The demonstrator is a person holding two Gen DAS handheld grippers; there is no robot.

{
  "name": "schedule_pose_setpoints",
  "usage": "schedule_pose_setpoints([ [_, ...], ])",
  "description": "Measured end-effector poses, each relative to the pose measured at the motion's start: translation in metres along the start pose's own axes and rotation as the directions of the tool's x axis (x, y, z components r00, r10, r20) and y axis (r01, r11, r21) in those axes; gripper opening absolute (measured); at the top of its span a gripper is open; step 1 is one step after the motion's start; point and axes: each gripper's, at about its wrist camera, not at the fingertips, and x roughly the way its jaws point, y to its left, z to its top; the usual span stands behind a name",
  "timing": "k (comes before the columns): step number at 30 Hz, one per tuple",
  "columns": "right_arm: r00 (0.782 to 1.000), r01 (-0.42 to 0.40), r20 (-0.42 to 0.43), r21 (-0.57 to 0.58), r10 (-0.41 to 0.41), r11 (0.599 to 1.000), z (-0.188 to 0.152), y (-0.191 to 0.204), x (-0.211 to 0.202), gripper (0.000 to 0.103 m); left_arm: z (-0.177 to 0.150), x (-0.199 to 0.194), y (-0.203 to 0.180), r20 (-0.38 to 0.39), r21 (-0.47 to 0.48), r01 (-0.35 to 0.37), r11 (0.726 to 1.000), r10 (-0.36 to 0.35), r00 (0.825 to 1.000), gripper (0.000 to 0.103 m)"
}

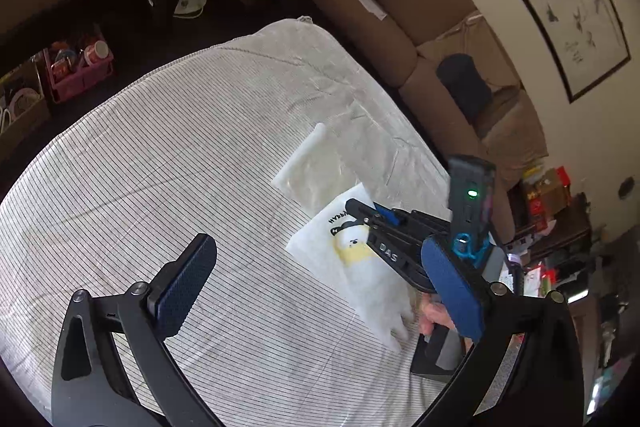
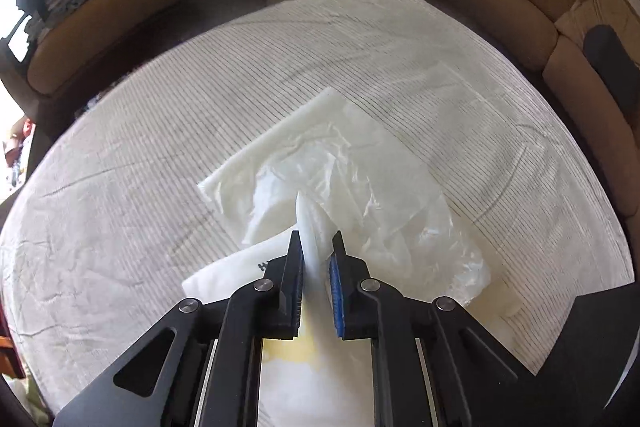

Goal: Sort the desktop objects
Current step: 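Grasp the white printed glove package with the right gripper and lift it, then carry the glove package over the box and lower it inside with the right gripper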

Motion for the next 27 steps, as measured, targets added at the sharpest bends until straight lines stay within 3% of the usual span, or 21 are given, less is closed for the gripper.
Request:
schedule_pose_setpoints([
  [2,0.995,-0.059,0.078,0.057,0.055,0.997,-0.006,-0.001,-0.031,0.008,0.000,0.000,0.001,-0.005,-0.001,-0.001,1.000,0.001,1.000,0.103],
  [4,0.977,-0.127,0.183,0.106,0.106,0.986,-0.014,-0.005,-0.070,0.007,0.000,-0.001,0.002,-0.006,-0.004,0.013,1.000,-0.013,1.000,0.103],
  [6,0.937,-0.177,0.325,0.131,0.126,0.976,-0.027,-0.009,-0.122,0.007,0.000,-0.005,0.001,0.006,-0.013,0.043,0.999,-0.043,0.999,0.103],
  [9,0.859,-0.234,0.496,0.157,0.128,0.959,-0.041,-0.017,-0.198,0.007,0.001,-0.016,-0.007,0.037,-0.003,0.114,0.993,-0.114,0.993,0.103],
  [14,0.755,-0.236,0.647,0.121,0.104,0.964,-0.048,-0.013,-0.306,0.007,-0.003,-0.041,-0.038,0.085,0.116,0.195,0.974,-0.205,0.975,0.103],
  [18,0.716,-0.197,0.695,0.111,0.066,0.974,-0.055,-0.005,-0.377,0.007,-0.009,-0.065,-0.072,0.064,0.230,0.352,0.907,-0.375,0.925,0.103],
  [21,0.715,-0.147,0.699,0.122,0.020,0.982,-0.067,-0.009,-0.422,0.007,-0.021,-0.079,-0.103,0.033,0.352,0.393,0.850,-0.431,0.902,0.103],
  [25,0.715,-0.108,0.698,0.185,-0.053,0.977,-0.097,-0.025,-0.465,0.007,-0.046,-0.080,-0.150,-0.066,0.472,0.470,0.746,-0.502,0.863,0.103],
  [27,0.711,-0.095,0.698,0.221,-0.089,0.971,-0.116,-0.036,-0.477,0.007,-0.063,-0.075,-0.173,-0.101,0.527,0.476,0.704,-0.504,0.858,0.103],
])
